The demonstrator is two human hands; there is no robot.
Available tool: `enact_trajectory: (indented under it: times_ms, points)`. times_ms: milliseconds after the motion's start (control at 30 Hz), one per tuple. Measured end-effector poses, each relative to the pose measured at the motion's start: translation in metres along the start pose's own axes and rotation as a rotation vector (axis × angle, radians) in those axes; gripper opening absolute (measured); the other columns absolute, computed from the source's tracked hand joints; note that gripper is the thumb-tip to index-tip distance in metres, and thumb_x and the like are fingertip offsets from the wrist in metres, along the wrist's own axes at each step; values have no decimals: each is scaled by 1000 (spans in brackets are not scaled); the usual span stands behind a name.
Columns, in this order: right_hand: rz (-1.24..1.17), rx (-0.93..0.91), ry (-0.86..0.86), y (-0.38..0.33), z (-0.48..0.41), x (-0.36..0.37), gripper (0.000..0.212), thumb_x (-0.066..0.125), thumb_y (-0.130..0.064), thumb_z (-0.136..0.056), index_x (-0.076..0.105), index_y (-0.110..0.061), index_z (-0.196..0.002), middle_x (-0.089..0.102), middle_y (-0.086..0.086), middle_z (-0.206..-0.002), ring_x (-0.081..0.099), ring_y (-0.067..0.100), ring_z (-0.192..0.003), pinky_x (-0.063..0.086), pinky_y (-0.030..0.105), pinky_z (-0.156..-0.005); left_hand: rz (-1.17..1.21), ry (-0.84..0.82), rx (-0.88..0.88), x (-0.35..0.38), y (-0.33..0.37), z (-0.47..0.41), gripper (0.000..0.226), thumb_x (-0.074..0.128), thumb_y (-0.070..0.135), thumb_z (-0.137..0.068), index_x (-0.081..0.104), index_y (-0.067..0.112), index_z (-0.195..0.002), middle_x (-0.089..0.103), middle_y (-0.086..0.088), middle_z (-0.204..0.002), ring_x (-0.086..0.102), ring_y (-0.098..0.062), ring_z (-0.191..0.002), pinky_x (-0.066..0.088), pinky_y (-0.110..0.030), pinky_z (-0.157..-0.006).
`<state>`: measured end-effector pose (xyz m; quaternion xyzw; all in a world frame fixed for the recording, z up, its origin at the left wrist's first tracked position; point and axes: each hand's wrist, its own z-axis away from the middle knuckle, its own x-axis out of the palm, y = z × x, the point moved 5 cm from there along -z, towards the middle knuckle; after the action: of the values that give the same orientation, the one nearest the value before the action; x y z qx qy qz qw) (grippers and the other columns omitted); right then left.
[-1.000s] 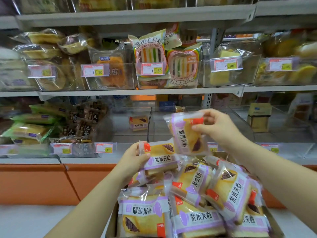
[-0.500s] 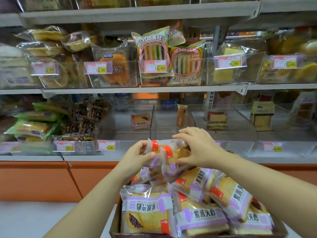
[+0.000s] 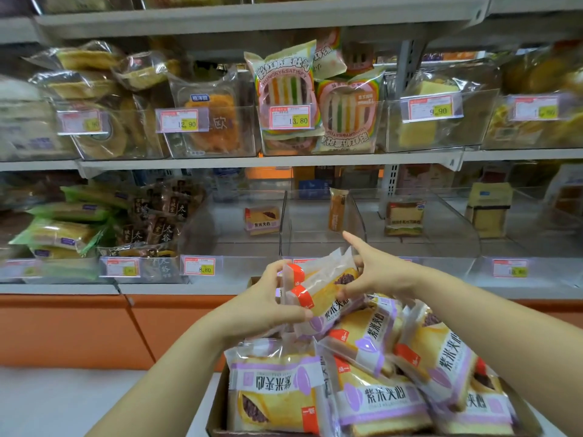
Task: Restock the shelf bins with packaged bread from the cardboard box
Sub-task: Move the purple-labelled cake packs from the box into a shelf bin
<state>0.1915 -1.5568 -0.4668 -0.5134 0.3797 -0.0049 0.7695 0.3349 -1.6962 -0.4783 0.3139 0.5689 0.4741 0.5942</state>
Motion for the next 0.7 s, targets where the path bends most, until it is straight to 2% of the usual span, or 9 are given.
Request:
enact_trajectory:
  times_ms: [33,100,167,267,333,400,500,600,700]
  points:
    - [-68,13,-12,1,-1,1,118,82,-10,-71,-2,-31,-151,60,10,-128,64,19,-105,50,37,-96,-55,26,10,2,2,0,90,83,30,-70,21,41,-134,49,16,-125,61,-7,-105,53,-22,-85]
    - [-146,18,-5,2,-2,3,107,80,-4,-72,11,-27,-150,65,7,-117,66,18,-102,52,38,-93,-192,145,47,3,3,-2,90,80,27,-75,16,40,-137,49,12,-121,60,-2,-93,49,-8,-65]
    - [-177,-13,24,-1,-2,4,93,79,-2,-73,25,-24,-145,66,5,-111,67,14,-92,56,32,-83,-185,291,96,-1,0,-3,80,77,23,-77,23,39,-133,54,5,-117,61,-5,-87,45,-5,-57]
    - [-154,-112,134,-19,0,2,77,80,-7,-72,38,-25,-134,66,2,-105,66,8,-81,53,19,-68,-18,449,187,-19,-8,-3,63,76,11,-76,38,34,-121,60,5,-112,61,-9,-99,46,-12,-72]
    - [-134,-196,204,-35,-3,3,71,80,-11,-73,40,-29,-129,64,-1,-105,65,8,-81,52,17,-65,46,542,248,-35,-4,2,59,71,3,-77,43,33,-119,60,9,-111,59,-1,-100,47,-15,-75]
    - [-137,-268,234,-54,-11,8,66,78,-13,-75,40,-32,-125,62,-4,-109,64,6,-85,51,16,-62,42,608,300,-52,2,6,58,64,-5,-79,44,33,-118,59,15,-110,56,10,-97,45,-8,-77]
    - [-163,-367,267,-76,-36,18,62,77,-10,-77,40,-30,-122,61,-3,-112,63,8,-94,57,25,-70,-30,690,309,-86,1,0,59,59,-9,-80,44,29,-123,57,10,-113,54,0,-105,42,-7,-81]
    - [-114,-397,310,-88,-75,29,59,73,-10,-79,38,-29,-124,62,0,-109,62,15,-97,56,32,-81,-125,761,295,-126,-12,-22,54,58,-5,-83,46,27,-125,54,2,-121,51,-12,-112,43,-23,-90]
    - [-68,-382,318,-91,-130,35,56,70,-13,-81,37,-31,-122,62,0,-109,60,15,-96,55,31,-82,-131,771,251,-163,-30,-59,53,55,-2,-88,44,30,-129,55,8,-117,54,-11,-104,47,-25,-82]
